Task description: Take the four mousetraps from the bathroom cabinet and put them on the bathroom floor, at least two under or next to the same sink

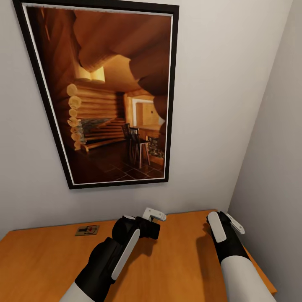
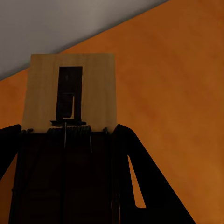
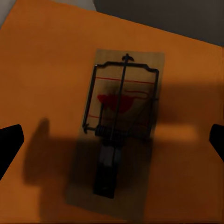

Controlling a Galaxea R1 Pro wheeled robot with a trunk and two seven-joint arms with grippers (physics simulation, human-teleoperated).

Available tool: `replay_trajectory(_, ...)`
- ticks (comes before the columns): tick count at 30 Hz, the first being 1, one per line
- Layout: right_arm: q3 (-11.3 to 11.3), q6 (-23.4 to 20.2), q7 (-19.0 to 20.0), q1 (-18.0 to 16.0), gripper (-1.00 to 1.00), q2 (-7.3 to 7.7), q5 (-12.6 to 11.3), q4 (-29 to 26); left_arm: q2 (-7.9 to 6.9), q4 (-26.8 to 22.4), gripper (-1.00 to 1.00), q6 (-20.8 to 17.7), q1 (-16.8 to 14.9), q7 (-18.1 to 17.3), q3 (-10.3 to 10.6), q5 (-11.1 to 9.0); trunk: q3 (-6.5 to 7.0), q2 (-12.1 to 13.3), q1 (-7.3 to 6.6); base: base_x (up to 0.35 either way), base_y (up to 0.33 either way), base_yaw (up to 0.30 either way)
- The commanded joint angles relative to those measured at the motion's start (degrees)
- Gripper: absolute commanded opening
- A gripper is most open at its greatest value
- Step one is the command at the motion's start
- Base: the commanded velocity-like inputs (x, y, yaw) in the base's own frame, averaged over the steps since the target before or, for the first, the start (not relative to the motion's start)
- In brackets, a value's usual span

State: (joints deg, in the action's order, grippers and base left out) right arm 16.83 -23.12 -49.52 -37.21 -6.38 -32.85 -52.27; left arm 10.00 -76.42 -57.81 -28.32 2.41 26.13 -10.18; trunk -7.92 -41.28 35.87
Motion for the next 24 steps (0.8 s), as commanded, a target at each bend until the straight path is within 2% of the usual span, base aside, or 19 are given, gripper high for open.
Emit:
replay_trajectory(1,0.13,-0.43,-0.21,-0.05,1.00,-0.04,-0.11,0.00,0.00,-0.05,-1.00,-0.25,-0.06,0.23,0.03,-0.19,-0.10,-0.08,0.02,0.000,0.000,0.000)
replay_trajectory(7,0.13,-0.43,-0.22,-0.05,1.00,-0.03,-0.11,0.33,0.00,-0.05,-1.00,-0.26,-0.07,0.23,0.05,-0.19,-0.10,-0.08,0.02,0.000,0.000,0.000)
replay_trajectory(12,0.11,-0.43,-0.19,-0.05,1.00,-0.03,-0.11,0.40,0.00,-0.05,-1.00,-0.21,-0.07,0.23,0.04,-0.19,-1.00,-2.09,1.12,0.000,0.000,0.000)
replay_trajectory(24,0.06,-0.43,0.26,-0.05,1.00,-0.03,-0.11,0.41,0.00,-0.05,-1.00,-0.26,-0.07,0.23,0.06,-0.19,-1.00,-2.09,1.12,0.000,0.000,0.000)
